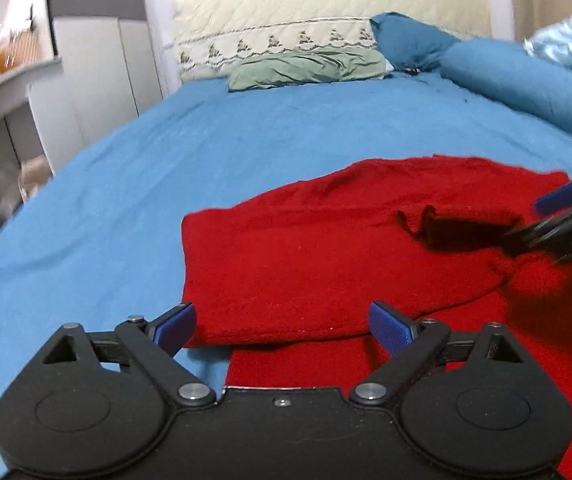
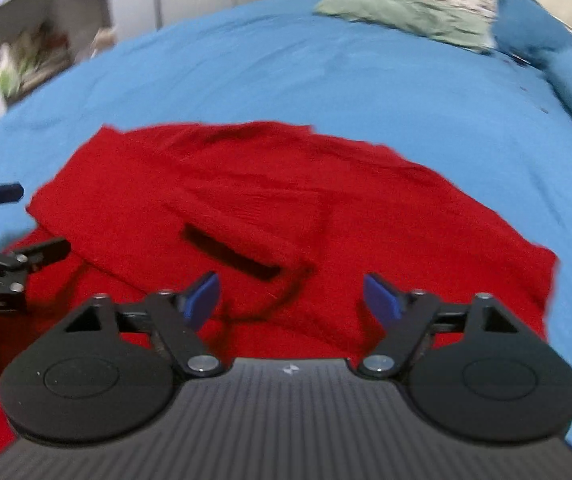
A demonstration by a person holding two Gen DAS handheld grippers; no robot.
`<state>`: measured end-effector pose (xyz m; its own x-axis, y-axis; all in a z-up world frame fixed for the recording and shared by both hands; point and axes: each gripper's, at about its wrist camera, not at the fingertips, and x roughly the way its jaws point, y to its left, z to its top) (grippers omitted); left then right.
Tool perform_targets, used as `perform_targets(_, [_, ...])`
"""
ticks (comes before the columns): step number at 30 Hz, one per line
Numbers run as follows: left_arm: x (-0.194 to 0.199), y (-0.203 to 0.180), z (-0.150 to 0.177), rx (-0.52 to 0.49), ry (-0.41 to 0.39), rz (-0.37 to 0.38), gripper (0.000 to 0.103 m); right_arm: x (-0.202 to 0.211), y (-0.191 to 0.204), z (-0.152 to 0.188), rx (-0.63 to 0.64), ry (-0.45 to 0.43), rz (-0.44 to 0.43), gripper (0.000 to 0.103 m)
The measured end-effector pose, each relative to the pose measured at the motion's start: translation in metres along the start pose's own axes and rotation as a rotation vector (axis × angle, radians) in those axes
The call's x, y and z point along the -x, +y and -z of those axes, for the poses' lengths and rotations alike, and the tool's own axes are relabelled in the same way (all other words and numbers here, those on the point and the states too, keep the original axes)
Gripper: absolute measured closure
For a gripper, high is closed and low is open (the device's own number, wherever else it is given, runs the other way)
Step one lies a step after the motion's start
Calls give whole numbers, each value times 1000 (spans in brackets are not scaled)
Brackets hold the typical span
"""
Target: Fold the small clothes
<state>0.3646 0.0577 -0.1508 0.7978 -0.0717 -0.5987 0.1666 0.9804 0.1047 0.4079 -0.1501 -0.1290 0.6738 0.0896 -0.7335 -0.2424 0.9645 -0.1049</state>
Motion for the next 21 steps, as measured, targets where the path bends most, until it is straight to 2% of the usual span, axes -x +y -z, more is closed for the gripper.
perform_targets(1, [-1, 2, 0, 9, 2, -3, 8, -10, 7, -4, 21, 10, 11, 16])
perform_targets(2, [-2, 3, 1, 17, 5, -14, 8, -17, 12, -8, 36, 17, 22, 22])
perform_targets(3, [-2, 4, 0, 27, 8, -16, 8, -24, 15, -12, 44, 22, 27, 38])
perform_targets(4, [-3, 6, 0, 40, 13, -8, 8, -29, 18, -14, 43, 27, 32, 48])
perform_targets(5, [0, 8, 0, 51, 19, 0, 8, -32, 16, -16, 22, 28, 45, 64])
perform_targets(6, [2, 10, 1, 58, 21, 4, 8, -32, 9, -17, -22, 22, 55, 65])
perform_targets(11, [10, 18, 1, 68, -3, -45, 8, -1, -53, 10, -445, -94, 19, 65])
perform_targets(13, [13, 21, 6, 76, -1, -45, 8, 4, -72, 29, -544, -105, 2, 61])
perform_targets(14, [13, 22, 7, 78, 3, -44, 8, 4, -78, 38, -568, -94, 1, 53])
perform_targets(17, [12, 24, 11, 86, 26, -34, 8, 5, -88, 55, -561, -92, -20, 47])
perform_targets(20, [11, 27, 14, 104, 46, -28, 8, 9, -91, 56, -565, -111, -35, 36])
perform_targets(21, [10, 28, 15, 108, 50, -33, 8, 9, -92, 55, -570, -114, -25, 36])
